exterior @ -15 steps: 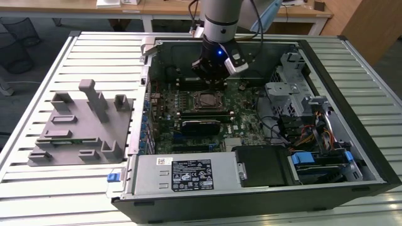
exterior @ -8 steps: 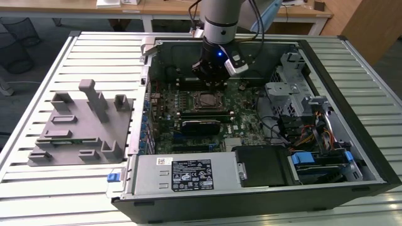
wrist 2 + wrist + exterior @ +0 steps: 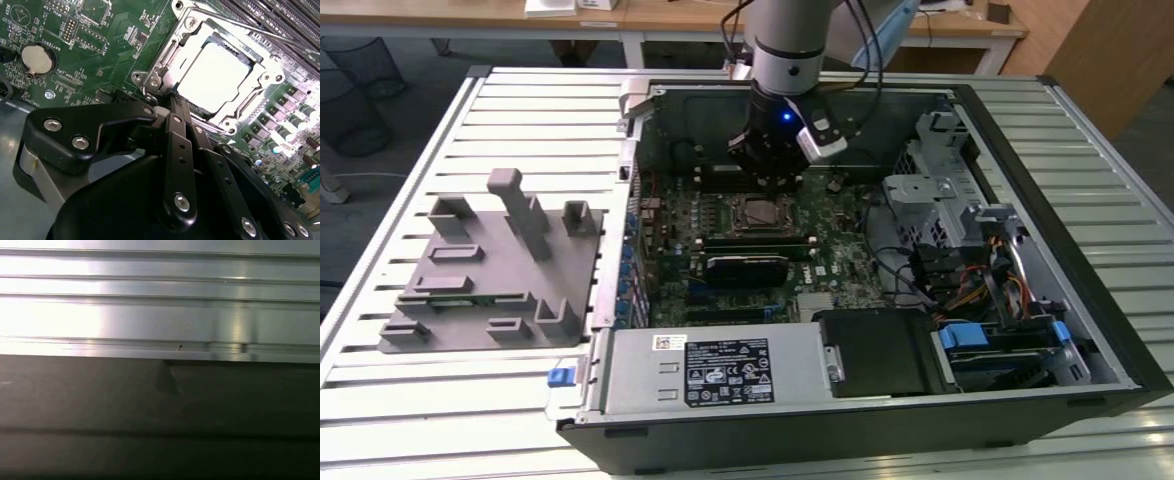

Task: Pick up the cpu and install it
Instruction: 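Install the first cpu locking lever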

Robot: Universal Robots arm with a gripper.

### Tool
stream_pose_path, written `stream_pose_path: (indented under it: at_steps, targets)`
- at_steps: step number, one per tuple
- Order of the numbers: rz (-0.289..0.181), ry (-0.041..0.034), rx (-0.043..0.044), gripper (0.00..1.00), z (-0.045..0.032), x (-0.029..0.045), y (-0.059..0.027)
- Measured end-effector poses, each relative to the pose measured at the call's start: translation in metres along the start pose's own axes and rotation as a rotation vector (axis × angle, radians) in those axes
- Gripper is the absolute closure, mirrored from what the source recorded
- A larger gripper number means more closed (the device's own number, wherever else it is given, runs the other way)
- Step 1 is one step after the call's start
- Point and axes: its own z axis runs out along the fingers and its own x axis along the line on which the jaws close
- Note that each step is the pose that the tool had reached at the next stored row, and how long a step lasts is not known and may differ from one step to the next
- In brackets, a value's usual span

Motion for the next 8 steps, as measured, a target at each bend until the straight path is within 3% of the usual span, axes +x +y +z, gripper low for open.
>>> stream_pose_path:
  at_steps: [8]
  targets:
    - [-0.003,-0.0005,-0.0291,0.89,-0.0001,-0.0001,0.0047]
